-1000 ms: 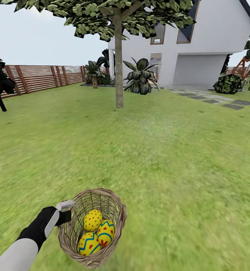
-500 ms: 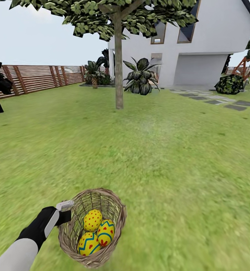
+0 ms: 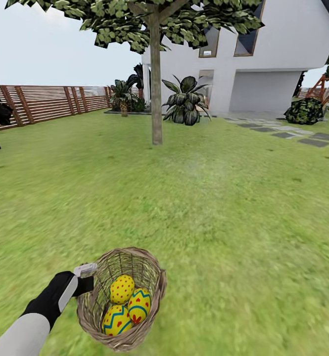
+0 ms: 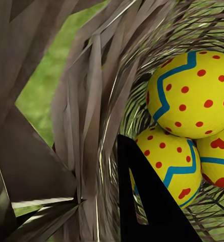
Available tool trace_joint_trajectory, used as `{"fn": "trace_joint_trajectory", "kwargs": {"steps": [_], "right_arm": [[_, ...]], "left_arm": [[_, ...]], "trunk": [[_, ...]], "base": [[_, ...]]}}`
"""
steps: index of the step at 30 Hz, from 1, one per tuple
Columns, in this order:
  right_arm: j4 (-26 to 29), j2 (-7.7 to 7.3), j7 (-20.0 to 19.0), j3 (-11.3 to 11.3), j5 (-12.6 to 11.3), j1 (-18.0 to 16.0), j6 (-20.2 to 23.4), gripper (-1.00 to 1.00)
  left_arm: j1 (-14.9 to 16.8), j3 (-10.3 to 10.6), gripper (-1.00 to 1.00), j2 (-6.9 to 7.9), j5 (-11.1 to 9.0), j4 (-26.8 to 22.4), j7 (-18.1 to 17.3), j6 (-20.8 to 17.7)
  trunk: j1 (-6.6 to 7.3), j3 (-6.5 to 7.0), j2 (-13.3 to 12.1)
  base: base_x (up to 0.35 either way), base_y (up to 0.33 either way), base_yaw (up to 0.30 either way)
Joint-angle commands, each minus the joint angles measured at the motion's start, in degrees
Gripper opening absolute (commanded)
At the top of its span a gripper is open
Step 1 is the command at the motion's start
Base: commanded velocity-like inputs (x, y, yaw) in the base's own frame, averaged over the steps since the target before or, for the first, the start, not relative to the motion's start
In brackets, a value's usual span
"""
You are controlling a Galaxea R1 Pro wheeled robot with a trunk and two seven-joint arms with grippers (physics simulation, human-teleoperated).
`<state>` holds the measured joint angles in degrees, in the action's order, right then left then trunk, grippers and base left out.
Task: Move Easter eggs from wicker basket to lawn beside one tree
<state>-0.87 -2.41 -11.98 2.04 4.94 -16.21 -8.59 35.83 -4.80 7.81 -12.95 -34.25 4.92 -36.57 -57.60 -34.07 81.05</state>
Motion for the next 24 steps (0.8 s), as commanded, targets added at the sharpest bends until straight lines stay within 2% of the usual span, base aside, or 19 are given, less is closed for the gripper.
{"fn": "trace_joint_trajectory", "kwargs": {"steps": [1,24], "right_arm": [[-0.1,-0.01,0.0,0.2,0.5,-0.1,-0.3,1.00],[-0.1,0.02,0.0,0.2,0.5,-0.1,-0.3,1.00]], "left_arm": [[0.0,0.0,-1.00,0.01,-0.9,-0.1,0.4,-0.2],[0.0,-0.1,-1.00,-0.02,-0.9,-0.1,0.4,-0.3]], "trunk": [[-0.03,-0.05,0.0],[-0.03,-0.05,0.0]], "base": [[0.340,0.000,0.000],[0.341,0.000,0.000]]}}
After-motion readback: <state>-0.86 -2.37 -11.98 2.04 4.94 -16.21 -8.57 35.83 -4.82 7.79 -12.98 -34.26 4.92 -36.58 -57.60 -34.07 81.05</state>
